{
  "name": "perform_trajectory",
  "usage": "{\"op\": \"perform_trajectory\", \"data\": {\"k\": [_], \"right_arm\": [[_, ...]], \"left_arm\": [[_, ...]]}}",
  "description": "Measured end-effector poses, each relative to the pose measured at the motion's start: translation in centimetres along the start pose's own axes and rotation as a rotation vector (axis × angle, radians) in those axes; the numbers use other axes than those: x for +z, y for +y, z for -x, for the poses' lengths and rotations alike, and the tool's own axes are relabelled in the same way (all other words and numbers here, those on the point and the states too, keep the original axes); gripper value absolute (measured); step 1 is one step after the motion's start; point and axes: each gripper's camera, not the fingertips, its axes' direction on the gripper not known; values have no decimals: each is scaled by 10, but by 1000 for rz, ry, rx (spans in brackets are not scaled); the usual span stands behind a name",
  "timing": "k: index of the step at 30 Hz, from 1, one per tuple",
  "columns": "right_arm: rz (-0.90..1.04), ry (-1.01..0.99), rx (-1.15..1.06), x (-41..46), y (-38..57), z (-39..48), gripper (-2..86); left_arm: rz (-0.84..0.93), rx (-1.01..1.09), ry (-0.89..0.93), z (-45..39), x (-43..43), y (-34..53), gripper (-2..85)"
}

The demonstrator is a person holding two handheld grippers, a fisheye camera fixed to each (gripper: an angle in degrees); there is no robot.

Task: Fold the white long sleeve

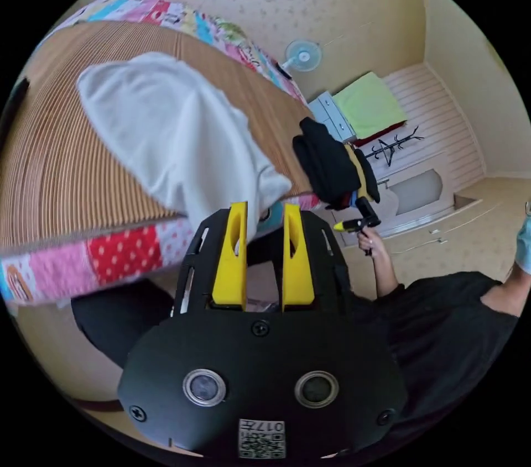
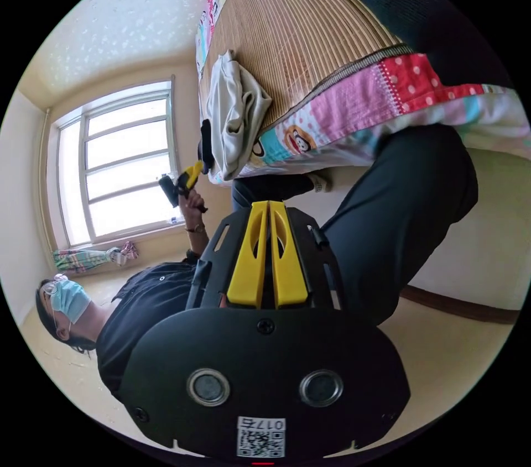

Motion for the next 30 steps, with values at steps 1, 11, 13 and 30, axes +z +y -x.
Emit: {"op": "perform_trajectory", "data": {"k": [1,11,13,30], "right_arm": [[-1,-8,-14,-1,-2,1,4],[-103,-252,-110,-16,33,3,4],[-103,-219,-92,-20,47,1,4],[-229,-213,-631,-18,111,156,95]], "left_arm": [[-2,5,-28,-15,9,-31,110],[455,32,-498,-27,250,-163,147],[402,149,-701,-23,250,-136,81],[-700,884,966,176,-264,18,35]]}}
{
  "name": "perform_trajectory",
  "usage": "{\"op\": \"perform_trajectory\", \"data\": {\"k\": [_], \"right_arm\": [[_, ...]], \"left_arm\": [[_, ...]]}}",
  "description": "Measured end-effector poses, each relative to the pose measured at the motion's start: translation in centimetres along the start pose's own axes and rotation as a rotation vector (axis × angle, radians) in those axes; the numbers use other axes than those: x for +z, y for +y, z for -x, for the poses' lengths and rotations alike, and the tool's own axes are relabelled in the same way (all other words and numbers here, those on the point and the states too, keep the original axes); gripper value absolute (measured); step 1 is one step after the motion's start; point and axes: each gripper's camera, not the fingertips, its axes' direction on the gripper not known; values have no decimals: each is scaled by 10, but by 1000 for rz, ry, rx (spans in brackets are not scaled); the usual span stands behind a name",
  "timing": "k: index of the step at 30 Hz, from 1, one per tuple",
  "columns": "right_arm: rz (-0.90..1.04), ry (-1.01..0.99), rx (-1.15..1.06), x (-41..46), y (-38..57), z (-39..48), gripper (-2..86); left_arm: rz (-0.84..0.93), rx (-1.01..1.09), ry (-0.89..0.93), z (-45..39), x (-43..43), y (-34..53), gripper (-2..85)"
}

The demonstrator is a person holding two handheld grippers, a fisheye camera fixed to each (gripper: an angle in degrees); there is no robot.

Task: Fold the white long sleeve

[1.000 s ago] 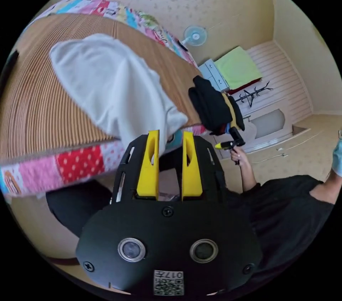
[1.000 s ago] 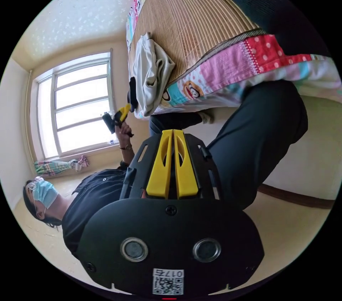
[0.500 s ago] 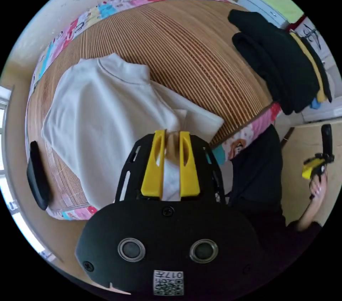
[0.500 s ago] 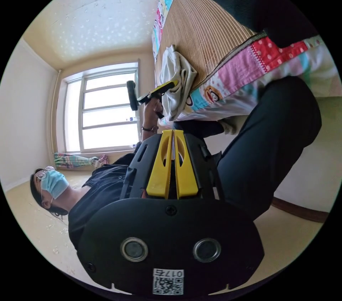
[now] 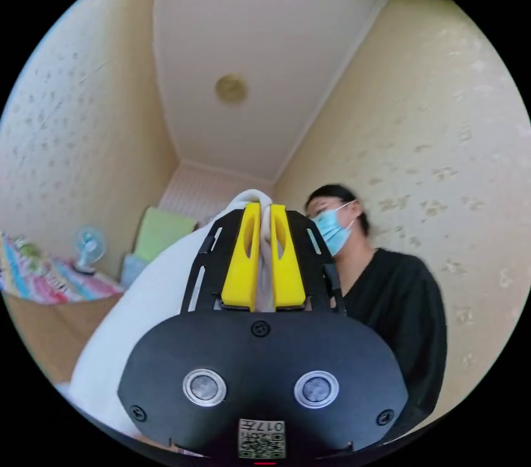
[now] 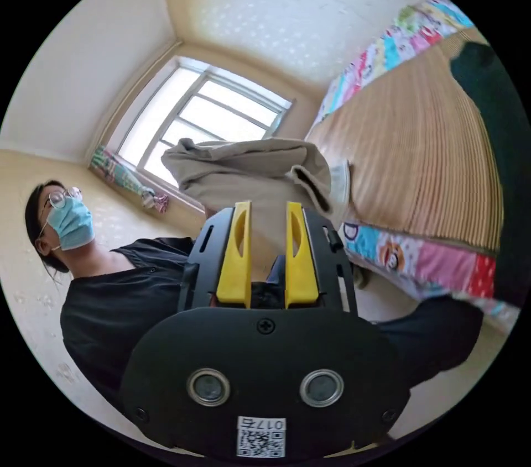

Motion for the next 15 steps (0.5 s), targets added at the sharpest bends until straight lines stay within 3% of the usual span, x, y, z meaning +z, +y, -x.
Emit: {"op": "perform_trajectory", "data": {"k": [4,10,15], "right_arm": [[20,-27,-181,46,-14,57,138],[56,-47,-466,144,10,122,172],[7,53,-501,196,16,139,102]], "left_arm": [[-173,-95,364,62,-25,18,36],[-256,-309,574,122,1,89,35],[-284,-411,672,132,-6,135,35]]}}
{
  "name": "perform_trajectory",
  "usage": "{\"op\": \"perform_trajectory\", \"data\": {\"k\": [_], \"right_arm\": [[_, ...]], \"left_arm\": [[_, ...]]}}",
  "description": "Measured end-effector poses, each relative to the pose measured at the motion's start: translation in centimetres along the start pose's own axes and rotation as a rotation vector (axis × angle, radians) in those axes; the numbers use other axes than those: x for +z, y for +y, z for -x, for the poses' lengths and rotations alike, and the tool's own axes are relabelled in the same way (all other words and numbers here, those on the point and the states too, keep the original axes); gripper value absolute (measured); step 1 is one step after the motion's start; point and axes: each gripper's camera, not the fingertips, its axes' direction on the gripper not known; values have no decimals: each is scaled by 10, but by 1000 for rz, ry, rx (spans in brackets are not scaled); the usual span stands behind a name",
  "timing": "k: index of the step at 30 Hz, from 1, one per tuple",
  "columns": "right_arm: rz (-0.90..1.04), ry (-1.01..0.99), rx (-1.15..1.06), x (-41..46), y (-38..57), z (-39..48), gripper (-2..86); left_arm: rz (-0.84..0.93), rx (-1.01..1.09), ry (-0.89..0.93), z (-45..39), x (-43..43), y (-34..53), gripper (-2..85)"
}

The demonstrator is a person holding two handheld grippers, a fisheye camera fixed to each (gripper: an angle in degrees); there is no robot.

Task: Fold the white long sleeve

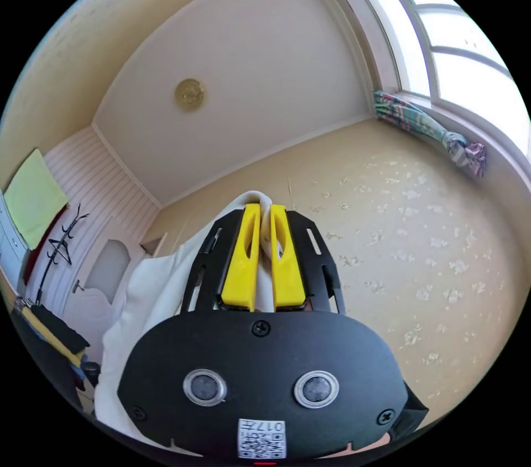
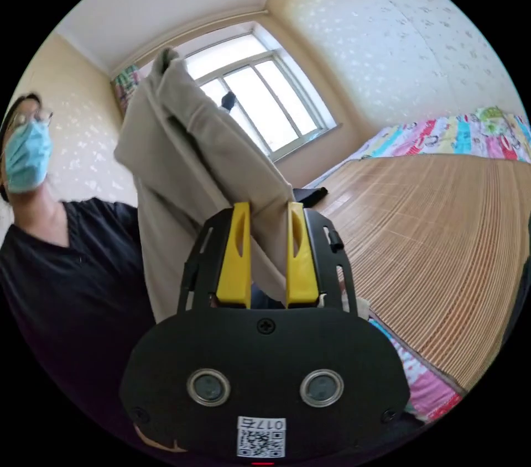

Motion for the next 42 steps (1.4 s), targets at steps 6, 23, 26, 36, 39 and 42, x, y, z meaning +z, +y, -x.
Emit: {"op": "perform_trajectory", "data": {"k": [6,23,26,36,39,42], "right_arm": [[-92,128,-94,-26,-34,33,187],[-16,-154,45,-13,-97,53,37],[-277,185,8,-101,-111,137,37],[-737,536,-381,-124,-99,398,37],[-881,525,-468,-138,-69,432,38],[-917,541,-502,-145,-56,449,37]], "left_arm": [[66,104,-39,-71,-11,11,34],[149,-8,-196,-68,19,56,36],[219,-65,-590,-124,-11,33,36],[463,280,-1562,-118,122,159,37],[331,594,-1580,-105,179,219,37],[94,838,-1571,-84,229,273,37]]}}
